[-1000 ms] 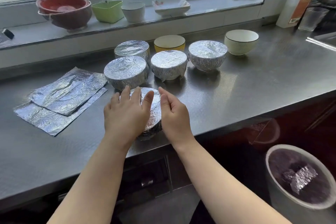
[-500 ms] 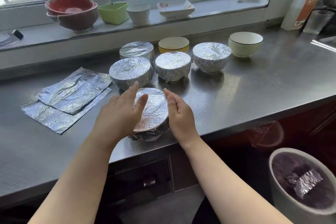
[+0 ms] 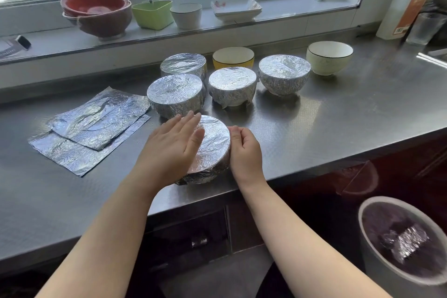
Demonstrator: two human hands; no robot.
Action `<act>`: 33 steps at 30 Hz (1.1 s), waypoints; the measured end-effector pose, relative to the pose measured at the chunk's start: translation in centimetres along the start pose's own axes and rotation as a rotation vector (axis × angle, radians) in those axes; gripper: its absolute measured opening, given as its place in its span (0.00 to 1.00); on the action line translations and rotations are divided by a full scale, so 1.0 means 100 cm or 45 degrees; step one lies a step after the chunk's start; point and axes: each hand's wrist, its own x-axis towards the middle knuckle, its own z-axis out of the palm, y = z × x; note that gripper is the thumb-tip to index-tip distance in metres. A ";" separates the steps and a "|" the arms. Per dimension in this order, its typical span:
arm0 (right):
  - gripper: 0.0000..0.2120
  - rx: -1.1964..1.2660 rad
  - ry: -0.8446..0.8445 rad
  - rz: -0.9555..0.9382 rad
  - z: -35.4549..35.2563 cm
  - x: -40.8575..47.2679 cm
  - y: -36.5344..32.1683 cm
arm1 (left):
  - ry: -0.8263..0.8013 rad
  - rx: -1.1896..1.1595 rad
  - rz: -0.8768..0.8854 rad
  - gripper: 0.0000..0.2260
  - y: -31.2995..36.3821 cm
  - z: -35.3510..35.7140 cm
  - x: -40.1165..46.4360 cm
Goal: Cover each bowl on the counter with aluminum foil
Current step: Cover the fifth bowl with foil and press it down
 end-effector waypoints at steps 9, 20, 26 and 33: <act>0.10 -0.029 -0.035 0.099 -0.002 0.005 0.001 | 0.040 0.003 -0.018 0.37 -0.001 0.004 0.001; 0.07 0.118 -0.188 0.291 -0.006 0.017 0.000 | 0.064 -0.014 -0.031 0.35 -0.002 0.006 0.002; 0.08 -0.018 -0.243 0.244 -0.008 0.018 -0.003 | 0.070 -0.027 -0.042 0.35 -0.001 0.005 0.000; 0.13 -0.156 -0.244 0.188 -0.002 0.014 0.004 | 0.072 -0.035 -0.057 0.35 -0.001 0.006 0.001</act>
